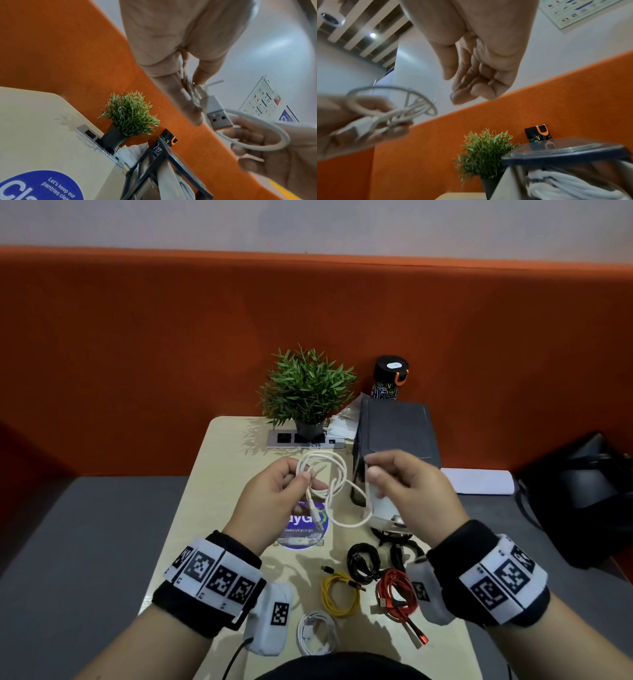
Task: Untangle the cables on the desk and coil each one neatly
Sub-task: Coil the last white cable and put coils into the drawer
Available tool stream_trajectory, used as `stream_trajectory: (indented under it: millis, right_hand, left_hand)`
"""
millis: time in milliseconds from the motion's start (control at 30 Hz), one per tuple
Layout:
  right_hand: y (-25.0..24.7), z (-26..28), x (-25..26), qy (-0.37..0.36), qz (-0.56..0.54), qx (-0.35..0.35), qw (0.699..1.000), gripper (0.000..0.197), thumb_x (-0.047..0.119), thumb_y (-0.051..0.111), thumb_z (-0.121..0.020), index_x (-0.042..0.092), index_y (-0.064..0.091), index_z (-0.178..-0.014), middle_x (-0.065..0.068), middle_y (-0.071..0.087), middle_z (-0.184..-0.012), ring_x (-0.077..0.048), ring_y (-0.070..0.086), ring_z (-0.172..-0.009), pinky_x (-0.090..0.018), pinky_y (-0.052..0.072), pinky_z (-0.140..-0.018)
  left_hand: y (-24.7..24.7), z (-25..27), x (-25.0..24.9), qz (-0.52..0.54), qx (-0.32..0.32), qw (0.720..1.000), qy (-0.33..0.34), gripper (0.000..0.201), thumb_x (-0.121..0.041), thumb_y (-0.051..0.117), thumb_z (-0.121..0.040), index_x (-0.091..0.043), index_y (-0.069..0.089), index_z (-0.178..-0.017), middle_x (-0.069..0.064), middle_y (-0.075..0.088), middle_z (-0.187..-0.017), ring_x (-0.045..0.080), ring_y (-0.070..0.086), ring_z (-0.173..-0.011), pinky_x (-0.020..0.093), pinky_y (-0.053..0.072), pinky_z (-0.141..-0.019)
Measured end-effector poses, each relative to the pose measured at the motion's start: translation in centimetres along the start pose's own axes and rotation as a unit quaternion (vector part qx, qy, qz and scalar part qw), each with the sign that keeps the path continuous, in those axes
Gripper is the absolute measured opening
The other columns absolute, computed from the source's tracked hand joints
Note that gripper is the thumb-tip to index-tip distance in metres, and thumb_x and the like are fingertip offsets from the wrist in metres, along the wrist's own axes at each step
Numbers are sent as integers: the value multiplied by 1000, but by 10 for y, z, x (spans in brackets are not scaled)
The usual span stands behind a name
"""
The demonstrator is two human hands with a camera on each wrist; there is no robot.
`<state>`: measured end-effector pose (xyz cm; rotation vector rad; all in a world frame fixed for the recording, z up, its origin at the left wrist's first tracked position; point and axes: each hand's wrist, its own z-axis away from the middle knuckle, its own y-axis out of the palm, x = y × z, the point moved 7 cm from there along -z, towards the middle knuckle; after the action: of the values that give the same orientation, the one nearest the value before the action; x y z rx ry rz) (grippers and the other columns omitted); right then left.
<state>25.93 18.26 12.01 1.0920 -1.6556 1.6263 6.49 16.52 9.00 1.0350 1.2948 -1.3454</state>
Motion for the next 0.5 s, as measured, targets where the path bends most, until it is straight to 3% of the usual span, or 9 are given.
stream_trajectory:
  millis: [100, 267, 400, 467, 500]
  right_hand:
    - [29, 8, -3, 40, -38, 91, 994, 25, 19, 63, -89, 24, 65, -114, 4, 70, -73, -9, 60, -53, -17, 48, -58]
    - [34, 4, 2, 64, -140, 60, 986, 17, 7, 58, -92, 18, 69, -99, 2, 64, -60, -11, 44, -36, -20, 36, -39]
    - [26, -3, 16, 12, -21, 45, 999, 33, 14, 57, -93, 42, 66, -81, 12, 61, -63, -1, 51, -56, -15, 40, -56]
    - [22, -5, 22, -3, 25, 39, 999, 34, 18, 56, -94, 47, 62, -79, 20, 65, -79, 2, 58, -79, -15, 44, -69]
    - [21, -6, 24, -6, 31, 38, 999, 31, 20, 55, -94, 46, 62, -80, 21, 66, -83, 3, 58, -84, -12, 42, -70]
  left_hand:
    - [-2, 2, -2, 18, -2, 1000, 8, 14, -13, 46, -97, -12, 60, -93, 0, 74, -85, 21, 65, -73, 25, 50, -58]
    - [-7, 4, -4, 0, 7, 1000, 21, 15, -13, 46, -98, -15, 59, -92, -2, 72, -79, 21, 66, -68, 33, 51, -56]
    - [-17, 5, -15, -63, 4, 996, 64, 14, -18, 47, -97, -17, 59, -89, 6, 68, -76, 32, 60, -61, 44, 51, -56]
    - [-19, 7, -18, -55, 1, 996, 63, 14, -18, 49, -96, -13, 59, -89, 10, 66, -76, 35, 57, -54, 43, 50, -51]
    - [-20, 7, -19, -44, 2, 997, 58, 14, -18, 49, -97, -11, 59, -89, 11, 67, -78, 35, 58, -53, 43, 50, -50]
